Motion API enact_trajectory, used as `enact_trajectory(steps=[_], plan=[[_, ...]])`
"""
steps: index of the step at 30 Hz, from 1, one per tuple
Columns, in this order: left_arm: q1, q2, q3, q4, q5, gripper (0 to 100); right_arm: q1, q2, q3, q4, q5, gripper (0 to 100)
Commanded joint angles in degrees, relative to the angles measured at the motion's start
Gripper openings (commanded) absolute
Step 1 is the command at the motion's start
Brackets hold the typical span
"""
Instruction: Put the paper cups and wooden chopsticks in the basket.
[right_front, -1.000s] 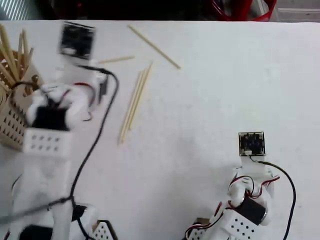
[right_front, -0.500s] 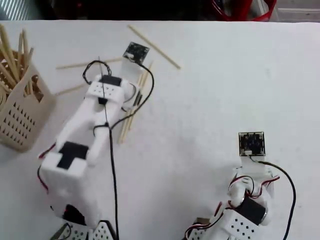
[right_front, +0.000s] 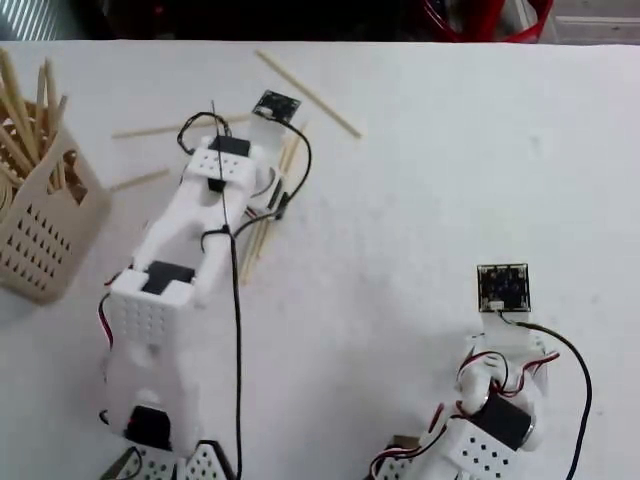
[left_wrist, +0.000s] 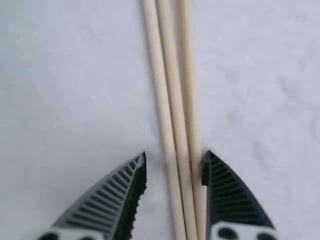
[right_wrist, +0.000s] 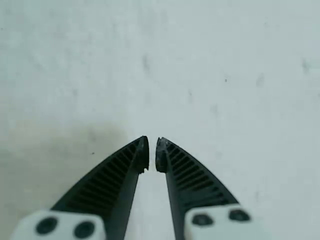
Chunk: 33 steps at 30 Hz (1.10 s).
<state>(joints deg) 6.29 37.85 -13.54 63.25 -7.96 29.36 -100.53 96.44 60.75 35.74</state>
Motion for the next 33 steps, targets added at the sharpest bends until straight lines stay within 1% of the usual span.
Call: enact_trajectory(steps=[1, 3, 7, 13, 20, 26, 33], plan=[[-1.7, -1.1, -1.8, 0.9, -0.4, 19, 0.6, 0.0, 0.5, 0.3, -0.1, 4.5], [-1.5, -1.0, -1.5, 1.1, -0.4, 18, 0.6, 0.0, 0.5, 0.3, -0.1, 4.5], [-1.4, -1.5, -1.8, 3.1, -0.3, 13, 0.6, 0.0, 0.5, 0.3, -0.1, 4.5], [-3.6, -5.9, -1.2, 3.3, -0.2, 13, 0.6, 0.0, 0.5, 0.3, -0.1, 4.5], [-3.8, -10.0, 6.0, -2.5, -0.4, 13, 0.6, 0.0, 0.5, 0.3, -0.1, 4.5], [-5.1, -11.1, 6.7, -3.2, -0.4, 13, 0.6, 0.0, 0.5, 0.3, -0.1, 4.5], [-5.0, -10.9, 7.0, -4.5, -0.4, 13, 0.6, 0.0, 0.5, 0.3, -0.1, 4.5]])
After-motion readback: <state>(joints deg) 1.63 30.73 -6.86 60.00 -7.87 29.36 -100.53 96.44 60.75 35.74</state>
